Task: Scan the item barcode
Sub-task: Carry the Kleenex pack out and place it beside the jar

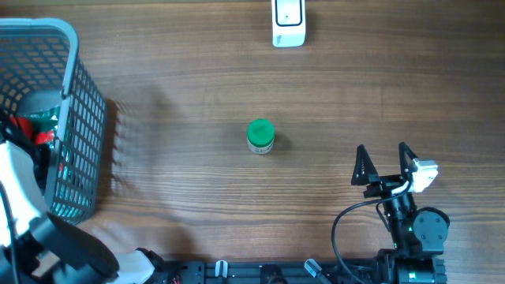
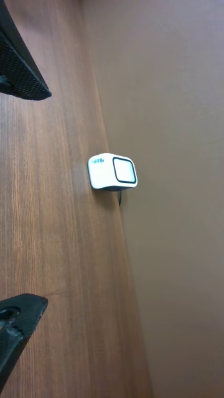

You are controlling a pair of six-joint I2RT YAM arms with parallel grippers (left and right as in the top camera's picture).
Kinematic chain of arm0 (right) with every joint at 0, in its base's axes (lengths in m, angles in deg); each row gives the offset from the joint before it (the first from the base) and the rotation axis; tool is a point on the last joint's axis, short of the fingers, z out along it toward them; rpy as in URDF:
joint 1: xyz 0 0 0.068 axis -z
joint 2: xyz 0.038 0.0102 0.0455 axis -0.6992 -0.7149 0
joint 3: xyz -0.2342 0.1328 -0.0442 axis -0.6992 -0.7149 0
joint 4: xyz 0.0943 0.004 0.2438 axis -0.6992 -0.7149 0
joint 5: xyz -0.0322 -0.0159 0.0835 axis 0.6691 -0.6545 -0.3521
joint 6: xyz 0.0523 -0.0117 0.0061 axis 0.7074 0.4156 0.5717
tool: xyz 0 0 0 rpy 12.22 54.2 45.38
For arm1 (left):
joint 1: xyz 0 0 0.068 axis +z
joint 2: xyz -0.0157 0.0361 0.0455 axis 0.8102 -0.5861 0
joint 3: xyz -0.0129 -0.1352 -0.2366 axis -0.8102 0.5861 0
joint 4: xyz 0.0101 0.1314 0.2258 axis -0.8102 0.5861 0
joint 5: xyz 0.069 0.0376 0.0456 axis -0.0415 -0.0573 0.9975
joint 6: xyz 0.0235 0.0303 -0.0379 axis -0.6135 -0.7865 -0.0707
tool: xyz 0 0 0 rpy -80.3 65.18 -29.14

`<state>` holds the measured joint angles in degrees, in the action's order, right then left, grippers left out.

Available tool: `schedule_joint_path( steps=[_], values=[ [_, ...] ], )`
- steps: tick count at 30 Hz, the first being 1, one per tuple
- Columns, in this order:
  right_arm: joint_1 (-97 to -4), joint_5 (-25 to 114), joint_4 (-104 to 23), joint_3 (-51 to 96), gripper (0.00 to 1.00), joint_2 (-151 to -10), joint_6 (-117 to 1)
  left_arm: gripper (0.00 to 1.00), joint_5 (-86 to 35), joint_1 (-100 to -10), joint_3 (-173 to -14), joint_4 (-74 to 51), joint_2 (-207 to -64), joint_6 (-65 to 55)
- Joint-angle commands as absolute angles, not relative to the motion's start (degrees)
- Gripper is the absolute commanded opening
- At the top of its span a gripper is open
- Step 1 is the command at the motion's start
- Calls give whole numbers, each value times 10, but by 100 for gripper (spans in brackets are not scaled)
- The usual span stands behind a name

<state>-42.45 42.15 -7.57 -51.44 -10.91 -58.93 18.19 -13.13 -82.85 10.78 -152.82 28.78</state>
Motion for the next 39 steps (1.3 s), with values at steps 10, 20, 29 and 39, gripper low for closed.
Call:
schedule_joint_path(
  steps=[10,20,29,39],
  values=[
    [-429,430,-73,-515,100,-110,-582,45,160,-205,-882,120,-1371,235],
    [-429,429,-73,-515,100,-110,-582,48,88,-205,-995,97,-1343,190],
    [-429,430,-73,-515,100,-110,-582,46,-161,-293,-1073,94,-1333,92],
    [-429,430,-73,-515,100,-110,-582,47,7,-563,-1072,208,-1350,53]
  ],
)
